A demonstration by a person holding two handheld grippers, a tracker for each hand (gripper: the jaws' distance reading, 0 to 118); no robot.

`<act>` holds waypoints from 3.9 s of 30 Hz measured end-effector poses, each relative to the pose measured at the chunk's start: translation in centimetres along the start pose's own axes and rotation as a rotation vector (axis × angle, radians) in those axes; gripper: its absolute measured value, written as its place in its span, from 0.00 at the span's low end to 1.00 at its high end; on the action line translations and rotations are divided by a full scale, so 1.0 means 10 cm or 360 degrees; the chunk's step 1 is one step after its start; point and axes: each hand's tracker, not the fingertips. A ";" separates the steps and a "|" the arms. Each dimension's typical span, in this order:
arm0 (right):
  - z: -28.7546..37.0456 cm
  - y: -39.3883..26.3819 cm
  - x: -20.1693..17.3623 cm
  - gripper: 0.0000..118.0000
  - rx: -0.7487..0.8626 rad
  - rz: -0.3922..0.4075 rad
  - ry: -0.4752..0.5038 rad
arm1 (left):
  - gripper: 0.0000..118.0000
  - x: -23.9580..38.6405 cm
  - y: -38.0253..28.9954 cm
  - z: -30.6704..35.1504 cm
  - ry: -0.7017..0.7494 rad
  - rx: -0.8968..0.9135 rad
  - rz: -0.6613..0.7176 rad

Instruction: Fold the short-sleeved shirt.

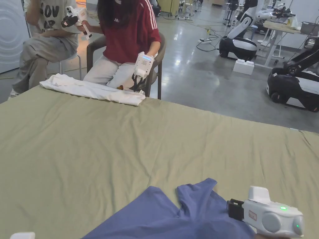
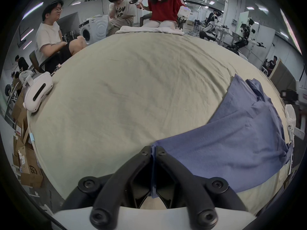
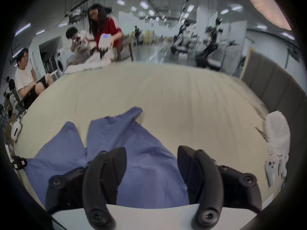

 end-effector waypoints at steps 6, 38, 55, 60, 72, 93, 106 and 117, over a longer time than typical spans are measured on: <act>-0.65 0.25 0.08 0.57 -0.0231 0.0128 0.0029 | 0.00 -0.11 0.02 -0.05 -0.0012 0.0024 0.0061; 1.74 0.55 0.18 0.01 0.0595 0.0034 -0.0197 | 0.00 0.03 1.11 0.32 -0.0184 0.0670 -0.0025; 3.38 1.73 0.82 0.01 0.1134 -0.0043 -0.0472 | 0.00 1.26 3.60 1.67 -0.0342 0.1146 -0.0278; 3.60 2.20 0.84 0.01 0.1210 -0.0031 -0.0504 | 0.00 1.39 4.11 1.89 -0.0328 0.1187 -0.0308; 3.67 2.84 0.93 0.01 0.1256 -0.0024 -0.0516 | 0.00 1.54 4.67 2.09 -0.0323 0.1227 -0.0301; 2.95 1.11 0.73 0.01 0.0971 0.0033 -0.0497 | 0.00 1.17 2.97 1.07 -0.0407 0.1041 -0.0241; 3.30 -0.37 0.57 0.02 0.0826 -0.0007 -0.0475 | 0.00 0.57 1.78 1.19 -0.0443 0.1006 -0.0327; 3.04 -1.85 0.40 0.02 0.0434 -0.0117 -0.0436 | 0.00 0.14 0.21 0.75 -0.0375 0.0616 -0.0325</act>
